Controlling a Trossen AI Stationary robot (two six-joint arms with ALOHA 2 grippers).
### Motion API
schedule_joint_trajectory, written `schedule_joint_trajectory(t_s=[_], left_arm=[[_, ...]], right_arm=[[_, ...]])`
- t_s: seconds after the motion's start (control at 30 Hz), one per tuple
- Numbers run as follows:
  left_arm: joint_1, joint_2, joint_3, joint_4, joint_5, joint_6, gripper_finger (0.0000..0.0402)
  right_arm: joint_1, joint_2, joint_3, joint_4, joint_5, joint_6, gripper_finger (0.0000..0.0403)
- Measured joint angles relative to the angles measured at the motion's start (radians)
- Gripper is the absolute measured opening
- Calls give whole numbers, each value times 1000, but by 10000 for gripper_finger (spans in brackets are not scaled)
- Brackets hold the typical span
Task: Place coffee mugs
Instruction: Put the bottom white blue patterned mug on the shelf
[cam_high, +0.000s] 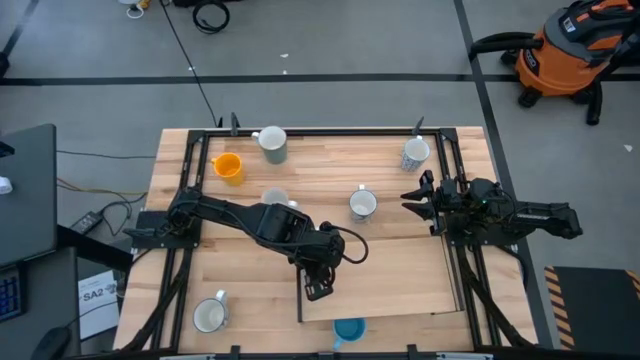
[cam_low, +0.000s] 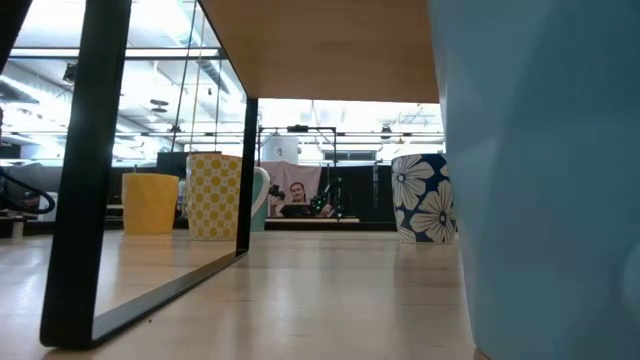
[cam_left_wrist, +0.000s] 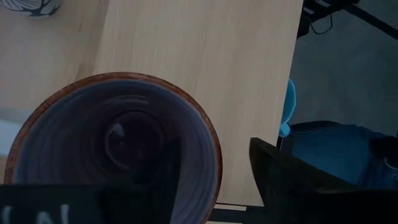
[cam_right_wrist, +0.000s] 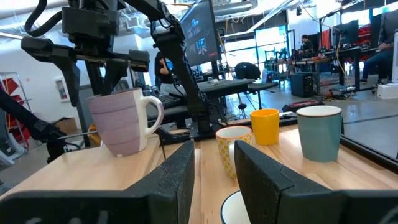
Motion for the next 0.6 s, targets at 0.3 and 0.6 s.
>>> schedule_joint_trajectory(t_s=[0.3, 0.6], left_arm=[[4, 0, 0, 0, 0, 9, 201], [4, -10, 1, 23, 0, 11, 201]], right_arm=[[0, 0, 0, 0, 0, 0, 120], [0, 0, 0, 0, 0, 0, 120]])
